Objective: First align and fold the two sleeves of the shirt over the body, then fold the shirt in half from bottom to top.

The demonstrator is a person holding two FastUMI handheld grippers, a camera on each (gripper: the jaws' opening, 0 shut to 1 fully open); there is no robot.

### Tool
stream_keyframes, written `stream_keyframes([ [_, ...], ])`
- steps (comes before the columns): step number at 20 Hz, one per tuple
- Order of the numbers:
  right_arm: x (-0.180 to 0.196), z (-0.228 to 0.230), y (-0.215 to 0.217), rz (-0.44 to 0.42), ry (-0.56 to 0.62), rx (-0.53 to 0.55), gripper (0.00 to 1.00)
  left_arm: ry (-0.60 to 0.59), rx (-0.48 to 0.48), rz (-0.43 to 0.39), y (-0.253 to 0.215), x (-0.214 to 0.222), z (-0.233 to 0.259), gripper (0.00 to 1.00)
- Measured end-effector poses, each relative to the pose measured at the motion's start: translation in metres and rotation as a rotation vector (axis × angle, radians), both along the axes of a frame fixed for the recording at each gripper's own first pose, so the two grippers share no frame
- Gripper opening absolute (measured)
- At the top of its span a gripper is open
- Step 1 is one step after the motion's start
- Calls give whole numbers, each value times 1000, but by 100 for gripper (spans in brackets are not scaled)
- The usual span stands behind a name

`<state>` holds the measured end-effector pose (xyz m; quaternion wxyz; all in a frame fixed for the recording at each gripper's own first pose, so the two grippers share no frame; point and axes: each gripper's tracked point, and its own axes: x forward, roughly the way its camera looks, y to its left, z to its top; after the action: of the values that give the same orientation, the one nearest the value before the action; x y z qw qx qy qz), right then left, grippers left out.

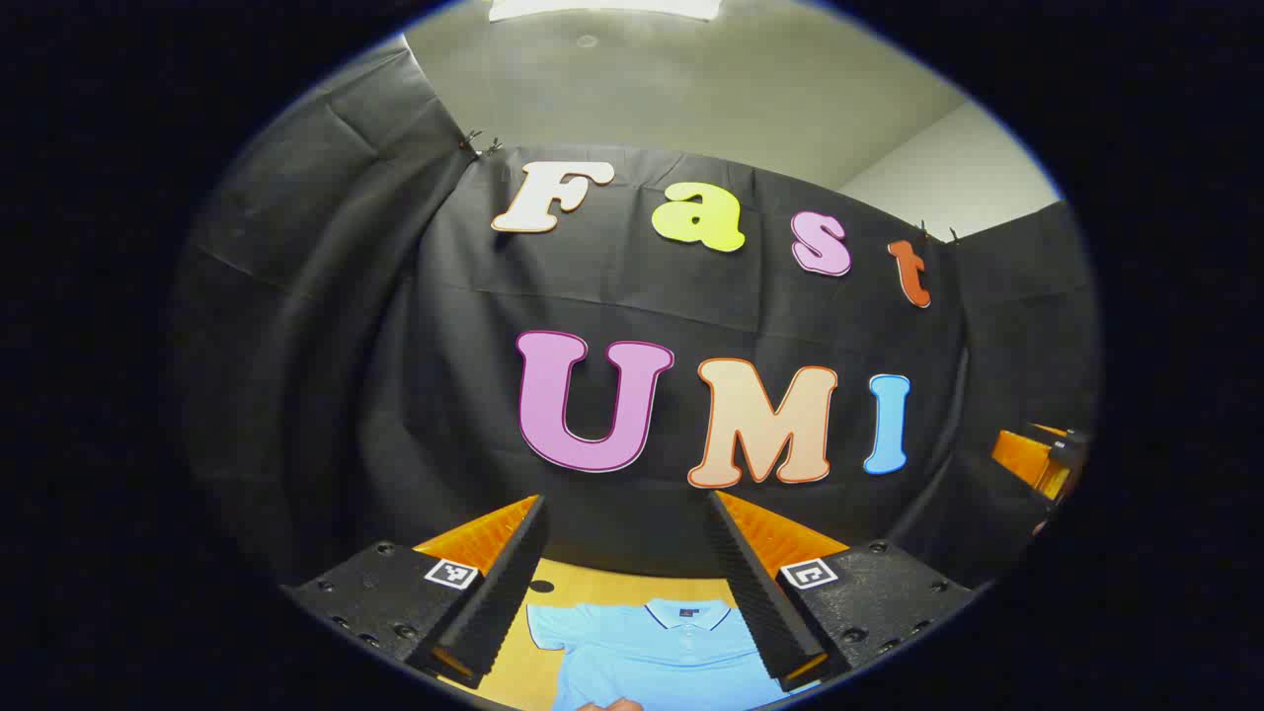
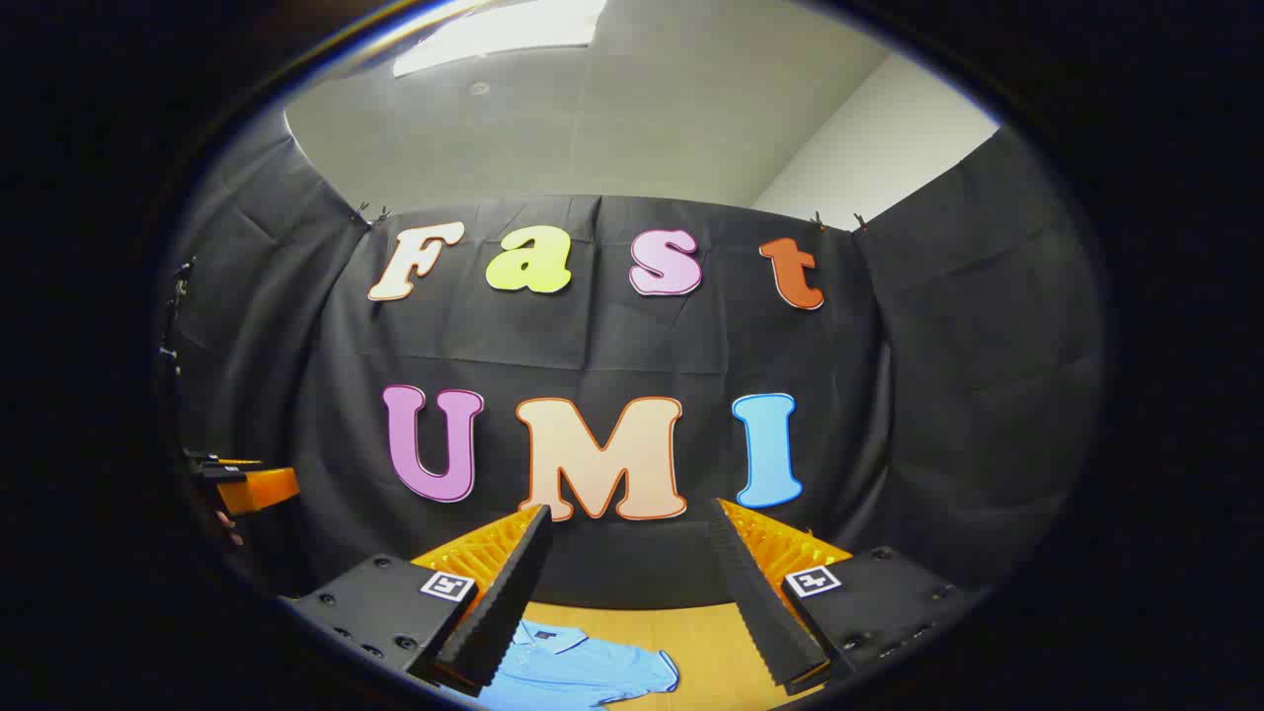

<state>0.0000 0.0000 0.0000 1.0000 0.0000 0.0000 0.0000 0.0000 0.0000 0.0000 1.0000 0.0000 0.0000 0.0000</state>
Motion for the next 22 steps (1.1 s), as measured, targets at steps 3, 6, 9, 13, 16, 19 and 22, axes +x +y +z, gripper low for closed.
stream_keyframes([
  [3,5,-8,0,-2,18,38,98,25,7,-5,-3,5,-10,95],
  [6,7,-10,-4,-15,16,21,98,29,-6,-7,-2,9,-13,93],
  [9,10,-12,-3,-16,26,5,98,37,1,-3,1,10,-16,95],
  [13,15,-13,-2,-27,24,0,99,39,0,-11,0,15,-18,94],
  [16,17,-12,-1,-26,19,0,99,32,0,-9,1,16,-17,95],
  [19,17,-14,2,-17,19,0,99,34,6,-6,2,17,-17,93],
  [22,20,-21,1,-12,35,-6,98,26,7,-3,-2,17,-17,93],
])
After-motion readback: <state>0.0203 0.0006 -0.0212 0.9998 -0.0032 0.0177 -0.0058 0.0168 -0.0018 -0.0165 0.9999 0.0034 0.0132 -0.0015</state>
